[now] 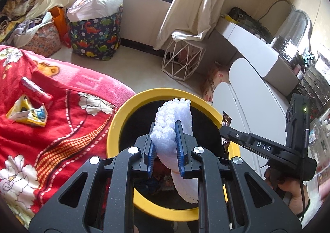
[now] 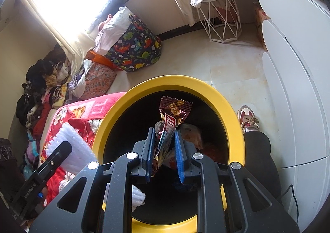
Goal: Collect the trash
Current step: 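Carry the silver wrapper and white mesh sleeve over the yellow bin with both tools, then open both tools to drop the wrapper and mesh sleeve into the bin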
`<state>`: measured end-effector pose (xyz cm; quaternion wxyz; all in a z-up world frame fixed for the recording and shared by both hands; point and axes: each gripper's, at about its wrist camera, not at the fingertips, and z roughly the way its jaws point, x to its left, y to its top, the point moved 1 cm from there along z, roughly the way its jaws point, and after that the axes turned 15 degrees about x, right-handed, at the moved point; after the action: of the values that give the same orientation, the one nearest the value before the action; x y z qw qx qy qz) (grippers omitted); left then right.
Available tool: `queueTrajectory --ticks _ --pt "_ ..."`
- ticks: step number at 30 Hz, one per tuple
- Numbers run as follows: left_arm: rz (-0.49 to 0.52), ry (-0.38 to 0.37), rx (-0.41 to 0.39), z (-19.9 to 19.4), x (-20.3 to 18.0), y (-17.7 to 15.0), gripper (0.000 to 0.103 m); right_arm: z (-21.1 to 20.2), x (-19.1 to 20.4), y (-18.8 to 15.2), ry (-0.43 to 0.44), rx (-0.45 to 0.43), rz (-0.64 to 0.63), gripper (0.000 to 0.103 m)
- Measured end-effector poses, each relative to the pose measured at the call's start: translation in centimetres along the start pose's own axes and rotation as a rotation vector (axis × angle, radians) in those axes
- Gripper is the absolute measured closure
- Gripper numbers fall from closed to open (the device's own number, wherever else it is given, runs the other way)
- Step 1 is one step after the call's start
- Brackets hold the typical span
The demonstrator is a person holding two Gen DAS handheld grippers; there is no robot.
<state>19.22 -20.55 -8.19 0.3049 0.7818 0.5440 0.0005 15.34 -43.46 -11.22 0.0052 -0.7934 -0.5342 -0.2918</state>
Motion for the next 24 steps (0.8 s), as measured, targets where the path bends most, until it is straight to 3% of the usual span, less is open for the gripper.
queueTrajectory --ticks 16,18,20,24 --pt "-0.008 -0.005 0.029 1.6 -0.3 0.9 0.091 0.4 -0.2 -0.2 0.002 0.008 0.004 0.083" --pt "-0.003 -0.006 0.025 1.5 -0.3 0.9 0.087 0.4 -0.2 -0.1 0.003 0.010 0.004 0.083" --pt "-0.005 -0.008 0.020 1.3 -0.3 0.9 0.069 0.4 -0.2 -0.1 0.004 0.009 0.006 0.080" --pt "-0.022 -0.006 0.005 1.0 0.1 0.9 0.046 0.4 -0.3 -0.2 0.007 0.010 0.019 0.071"
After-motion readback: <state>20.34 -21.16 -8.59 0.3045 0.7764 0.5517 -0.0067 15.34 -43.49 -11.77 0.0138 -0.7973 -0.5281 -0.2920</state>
